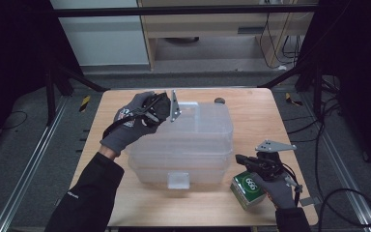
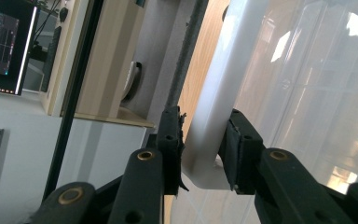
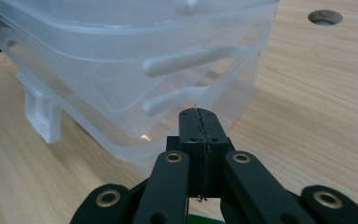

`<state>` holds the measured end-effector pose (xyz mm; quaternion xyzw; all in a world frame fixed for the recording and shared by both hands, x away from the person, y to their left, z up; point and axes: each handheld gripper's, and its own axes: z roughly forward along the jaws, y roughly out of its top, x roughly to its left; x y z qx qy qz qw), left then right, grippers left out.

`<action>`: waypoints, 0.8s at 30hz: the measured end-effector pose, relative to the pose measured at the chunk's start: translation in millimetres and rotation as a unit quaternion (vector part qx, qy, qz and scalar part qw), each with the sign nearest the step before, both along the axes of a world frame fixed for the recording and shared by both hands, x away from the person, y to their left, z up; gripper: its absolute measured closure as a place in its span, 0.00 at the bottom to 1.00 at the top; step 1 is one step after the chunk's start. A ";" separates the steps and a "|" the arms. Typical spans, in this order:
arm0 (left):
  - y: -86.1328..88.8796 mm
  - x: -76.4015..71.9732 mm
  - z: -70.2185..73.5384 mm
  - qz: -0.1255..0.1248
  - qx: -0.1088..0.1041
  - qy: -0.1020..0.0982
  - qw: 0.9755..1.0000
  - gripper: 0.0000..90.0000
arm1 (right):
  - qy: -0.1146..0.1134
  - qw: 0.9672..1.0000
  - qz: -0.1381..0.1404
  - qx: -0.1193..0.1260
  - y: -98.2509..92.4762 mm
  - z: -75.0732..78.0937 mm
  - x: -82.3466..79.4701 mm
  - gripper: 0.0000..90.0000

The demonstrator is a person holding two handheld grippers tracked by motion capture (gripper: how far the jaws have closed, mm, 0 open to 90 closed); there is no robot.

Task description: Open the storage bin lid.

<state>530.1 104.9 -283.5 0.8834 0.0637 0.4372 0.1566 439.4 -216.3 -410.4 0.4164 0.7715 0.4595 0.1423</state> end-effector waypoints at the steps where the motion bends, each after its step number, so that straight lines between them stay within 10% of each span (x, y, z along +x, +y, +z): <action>1: -0.1 0.4 0.2 0.000 0.000 0.000 1.000 0.77 | -0.002 1.000 0.001 0.003 1.1 0.8 -0.1 1.00; 19: 2.1 -2.4 -1.7 -0.003 -0.011 0.008 1.000 0.76 | -0.022 0.999 0.012 0.038 14.6 7.2 2.4 1.00; 24: 6.1 -9.0 -2.0 -0.013 -0.019 0.018 1.000 0.62 | -0.016 0.999 0.012 0.034 15.7 5.0 2.9 1.00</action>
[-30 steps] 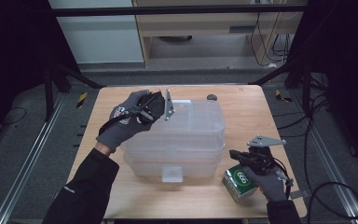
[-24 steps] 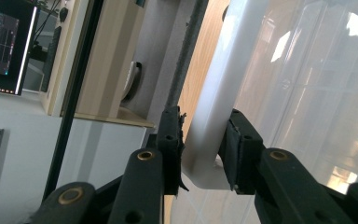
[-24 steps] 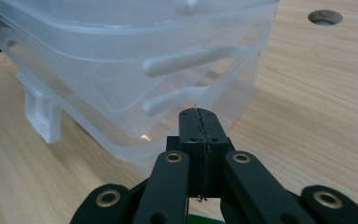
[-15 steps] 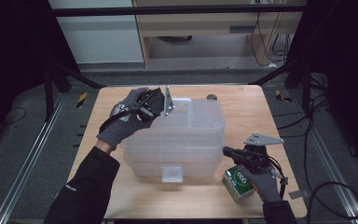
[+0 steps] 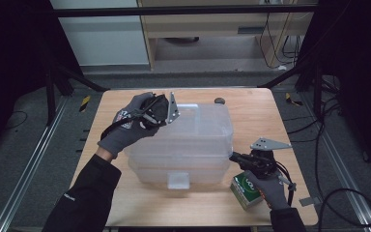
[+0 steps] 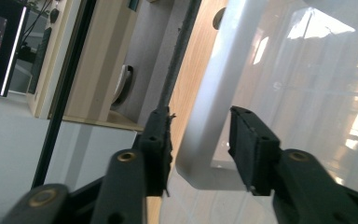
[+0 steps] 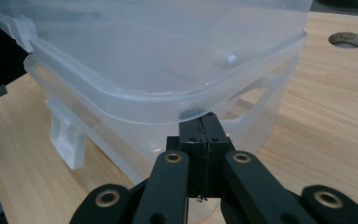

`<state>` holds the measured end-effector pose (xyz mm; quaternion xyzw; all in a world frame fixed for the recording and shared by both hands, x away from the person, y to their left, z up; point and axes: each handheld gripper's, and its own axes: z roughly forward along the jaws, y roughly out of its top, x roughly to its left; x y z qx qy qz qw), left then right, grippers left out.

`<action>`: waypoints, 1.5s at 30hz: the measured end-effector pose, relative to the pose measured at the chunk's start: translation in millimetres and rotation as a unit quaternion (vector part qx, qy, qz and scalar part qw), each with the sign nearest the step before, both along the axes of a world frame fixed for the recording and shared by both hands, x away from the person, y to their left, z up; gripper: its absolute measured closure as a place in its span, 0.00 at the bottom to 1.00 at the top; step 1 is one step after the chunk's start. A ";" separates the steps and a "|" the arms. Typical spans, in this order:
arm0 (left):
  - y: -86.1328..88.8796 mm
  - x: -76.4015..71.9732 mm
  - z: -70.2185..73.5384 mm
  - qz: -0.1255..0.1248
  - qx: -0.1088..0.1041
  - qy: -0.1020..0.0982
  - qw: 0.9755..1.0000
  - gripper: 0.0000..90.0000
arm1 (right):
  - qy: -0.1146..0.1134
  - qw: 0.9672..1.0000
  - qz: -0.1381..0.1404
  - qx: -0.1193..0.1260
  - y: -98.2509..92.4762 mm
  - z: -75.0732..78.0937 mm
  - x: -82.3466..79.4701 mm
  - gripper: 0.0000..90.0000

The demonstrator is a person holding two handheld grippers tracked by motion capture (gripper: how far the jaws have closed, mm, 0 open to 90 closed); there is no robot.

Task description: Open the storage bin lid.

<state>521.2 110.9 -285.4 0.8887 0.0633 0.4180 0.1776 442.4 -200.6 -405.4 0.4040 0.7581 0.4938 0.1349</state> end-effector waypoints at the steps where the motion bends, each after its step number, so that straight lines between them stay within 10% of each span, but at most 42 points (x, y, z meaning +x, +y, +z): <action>1: 1.7 -2.1 0.7 -0.003 -0.005 0.000 1.000 0.60 | -0.001 1.000 0.000 0.000 -0.1 0.1 0.1 1.00; 12: 39.4 -20.9 13.8 0.008 -0.095 0.011 0.995 0.57 | 0.004 1.000 -0.002 -0.005 -0.5 -0.9 0.2 1.00; 19: 73.0 -29.7 14.5 0.033 -0.168 0.010 0.985 0.60 | 0.005 1.000 -0.003 -0.006 -0.5 -0.9 0.2 1.00; 30: 129.5 -45.9 5.8 0.097 -0.292 0.002 0.951 0.74 | 0.005 1.000 -0.004 -0.008 0.0 -1.1 0.4 1.00; 40: 183.6 -61.3 -25.8 0.159 -0.403 0.011 0.901 0.91 | 0.006 1.000 -0.006 -0.008 0.3 -1.4 0.7 1.00; 45: 196.8 -67.2 -48.7 0.178 -0.418 0.028 0.890 0.98 | 0.005 1.000 -0.005 -0.009 -0.1 -1.8 1.3 1.00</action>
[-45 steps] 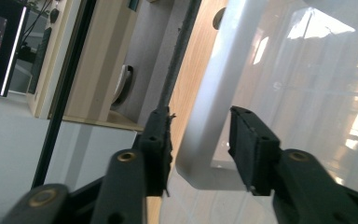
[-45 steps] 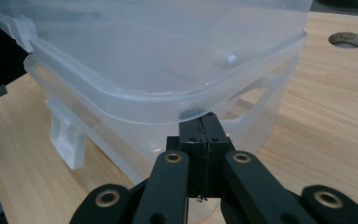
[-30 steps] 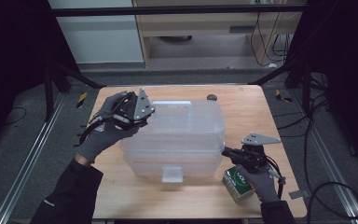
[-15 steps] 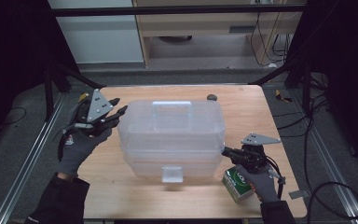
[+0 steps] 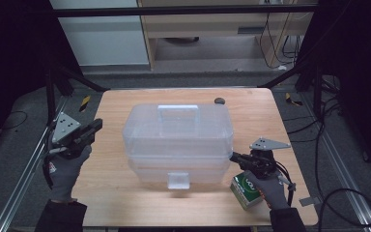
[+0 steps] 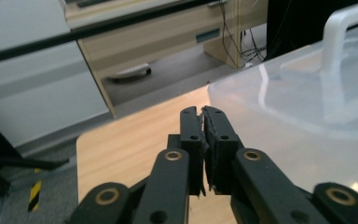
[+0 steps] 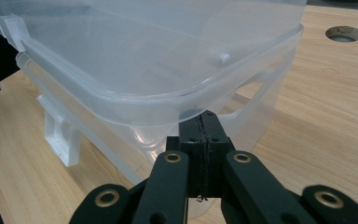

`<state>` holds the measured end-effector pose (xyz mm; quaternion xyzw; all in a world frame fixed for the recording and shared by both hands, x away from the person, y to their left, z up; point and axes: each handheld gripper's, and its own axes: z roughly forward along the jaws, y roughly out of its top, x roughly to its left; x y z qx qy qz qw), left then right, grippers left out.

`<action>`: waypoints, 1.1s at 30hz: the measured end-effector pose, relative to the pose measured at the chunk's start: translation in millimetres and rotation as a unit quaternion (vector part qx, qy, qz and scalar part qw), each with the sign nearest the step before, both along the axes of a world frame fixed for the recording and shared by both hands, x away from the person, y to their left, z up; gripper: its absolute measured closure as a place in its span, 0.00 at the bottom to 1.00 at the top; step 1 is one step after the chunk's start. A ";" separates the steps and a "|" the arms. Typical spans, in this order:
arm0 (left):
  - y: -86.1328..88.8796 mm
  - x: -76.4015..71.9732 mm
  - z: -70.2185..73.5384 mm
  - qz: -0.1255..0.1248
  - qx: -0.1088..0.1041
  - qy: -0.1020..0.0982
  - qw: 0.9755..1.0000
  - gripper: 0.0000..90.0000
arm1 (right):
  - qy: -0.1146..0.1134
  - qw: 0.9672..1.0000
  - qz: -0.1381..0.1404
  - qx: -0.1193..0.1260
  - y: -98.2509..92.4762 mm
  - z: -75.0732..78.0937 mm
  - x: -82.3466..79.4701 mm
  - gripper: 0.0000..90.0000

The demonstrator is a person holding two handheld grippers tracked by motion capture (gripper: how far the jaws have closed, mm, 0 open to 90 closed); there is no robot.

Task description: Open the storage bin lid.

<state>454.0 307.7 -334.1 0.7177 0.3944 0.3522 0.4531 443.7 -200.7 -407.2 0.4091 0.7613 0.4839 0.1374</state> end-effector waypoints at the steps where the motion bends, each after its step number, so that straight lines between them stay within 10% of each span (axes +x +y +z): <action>1: 1.4 -0.9 -4.0 0.000 -0.003 0.004 1.000 0.99 | 0.000 1.000 0.000 -0.001 0.0 -0.1 0.0 1.00; 19: -10.0 -2.9 -72.2 -0.053 0.020 0.105 0.993 0.99 | 0.004 1.000 -0.005 -0.003 -2.2 -0.9 0.0 1.00; 33: -28.8 -11.0 -71.7 -0.144 0.004 0.094 0.985 0.99 | 0.005 1.000 -0.006 -0.003 -2.0 -1.4 0.2 1.00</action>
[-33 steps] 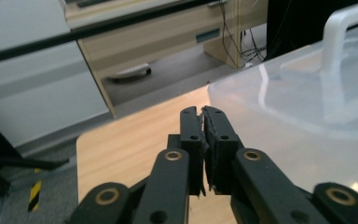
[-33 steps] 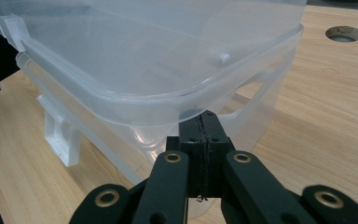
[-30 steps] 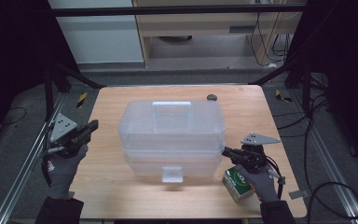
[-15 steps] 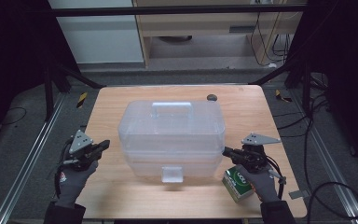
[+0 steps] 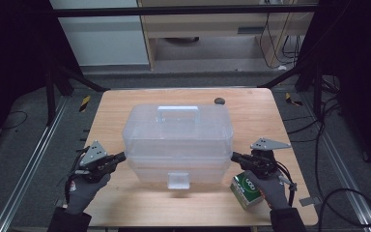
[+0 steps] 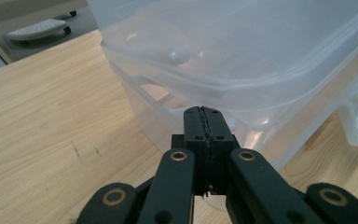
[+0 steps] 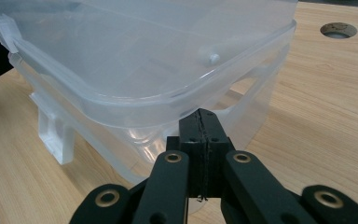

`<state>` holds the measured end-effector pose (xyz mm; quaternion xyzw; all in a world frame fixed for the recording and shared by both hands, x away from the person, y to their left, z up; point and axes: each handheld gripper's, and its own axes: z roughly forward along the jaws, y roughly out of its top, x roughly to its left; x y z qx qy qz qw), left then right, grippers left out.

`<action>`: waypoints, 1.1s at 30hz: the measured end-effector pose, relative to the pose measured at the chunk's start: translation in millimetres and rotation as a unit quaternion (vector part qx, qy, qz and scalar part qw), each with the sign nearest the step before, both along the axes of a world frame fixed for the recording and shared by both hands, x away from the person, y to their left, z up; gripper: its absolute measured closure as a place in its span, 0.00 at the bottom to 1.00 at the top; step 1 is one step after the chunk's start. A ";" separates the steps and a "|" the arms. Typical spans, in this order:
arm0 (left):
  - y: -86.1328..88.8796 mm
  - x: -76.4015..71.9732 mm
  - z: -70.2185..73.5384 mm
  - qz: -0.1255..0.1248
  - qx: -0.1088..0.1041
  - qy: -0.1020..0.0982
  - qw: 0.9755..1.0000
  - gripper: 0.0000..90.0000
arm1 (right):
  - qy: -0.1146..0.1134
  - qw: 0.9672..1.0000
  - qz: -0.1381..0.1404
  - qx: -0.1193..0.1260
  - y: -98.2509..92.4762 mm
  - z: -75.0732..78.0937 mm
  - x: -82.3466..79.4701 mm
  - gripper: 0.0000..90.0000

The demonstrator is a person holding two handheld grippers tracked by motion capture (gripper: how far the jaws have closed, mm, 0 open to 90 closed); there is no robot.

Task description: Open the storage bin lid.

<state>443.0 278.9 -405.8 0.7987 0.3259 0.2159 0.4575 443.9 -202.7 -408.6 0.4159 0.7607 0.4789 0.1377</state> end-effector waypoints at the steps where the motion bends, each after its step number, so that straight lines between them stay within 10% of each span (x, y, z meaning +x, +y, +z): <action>1: -0.3 -0.3 0.5 0.002 -0.001 -0.002 1.000 0.99 | -0.001 1.000 0.000 0.000 0.0 0.0 0.1 1.00; 33: -8.2 8.4 30.6 0.021 -0.034 -0.039 0.998 0.99 | -0.036 0.999 -0.006 0.024 -1.6 31.5 11.8 1.00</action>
